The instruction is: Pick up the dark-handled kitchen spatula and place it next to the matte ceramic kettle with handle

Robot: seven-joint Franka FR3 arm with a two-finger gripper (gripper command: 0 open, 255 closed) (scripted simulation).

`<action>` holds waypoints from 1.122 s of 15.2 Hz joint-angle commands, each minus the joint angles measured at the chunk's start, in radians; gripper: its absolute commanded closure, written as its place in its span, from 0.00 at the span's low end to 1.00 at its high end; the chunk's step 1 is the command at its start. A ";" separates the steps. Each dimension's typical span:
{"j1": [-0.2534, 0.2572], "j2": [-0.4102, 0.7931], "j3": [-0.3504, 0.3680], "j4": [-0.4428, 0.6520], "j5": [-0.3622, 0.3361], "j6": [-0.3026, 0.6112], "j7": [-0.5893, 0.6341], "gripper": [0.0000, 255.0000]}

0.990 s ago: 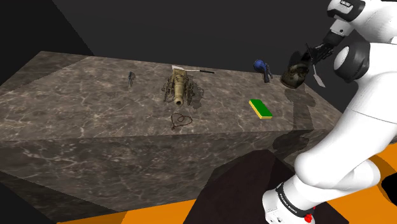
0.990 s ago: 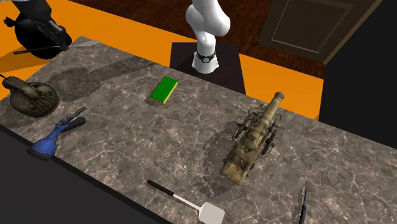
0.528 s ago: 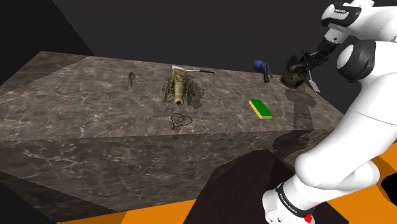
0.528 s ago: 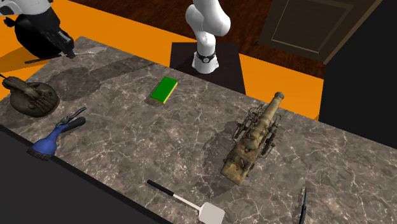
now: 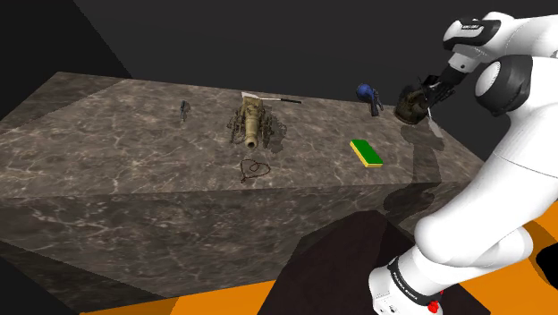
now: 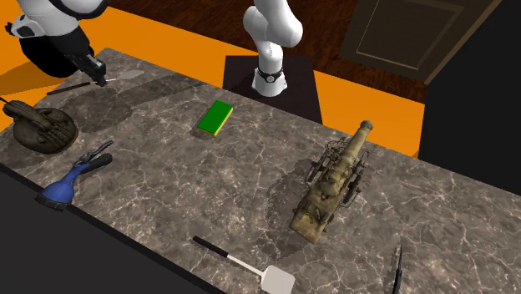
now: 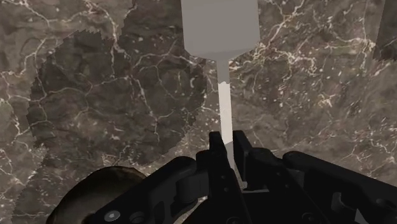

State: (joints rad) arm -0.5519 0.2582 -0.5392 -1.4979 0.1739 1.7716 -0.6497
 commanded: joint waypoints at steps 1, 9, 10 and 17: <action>0.001 0.000 0.001 -0.029 0.001 0.030 -0.003 1.00; 0.008 0.005 0.005 -0.131 0.007 0.135 -0.012 1.00; 0.008 0.007 0.005 -0.143 0.009 0.148 -0.014 1.00; 0.008 0.025 0.011 -0.214 0.024 0.235 -0.026 1.00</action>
State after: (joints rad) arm -0.5434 0.2794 -0.5292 -1.7040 0.1949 1.9945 -0.6743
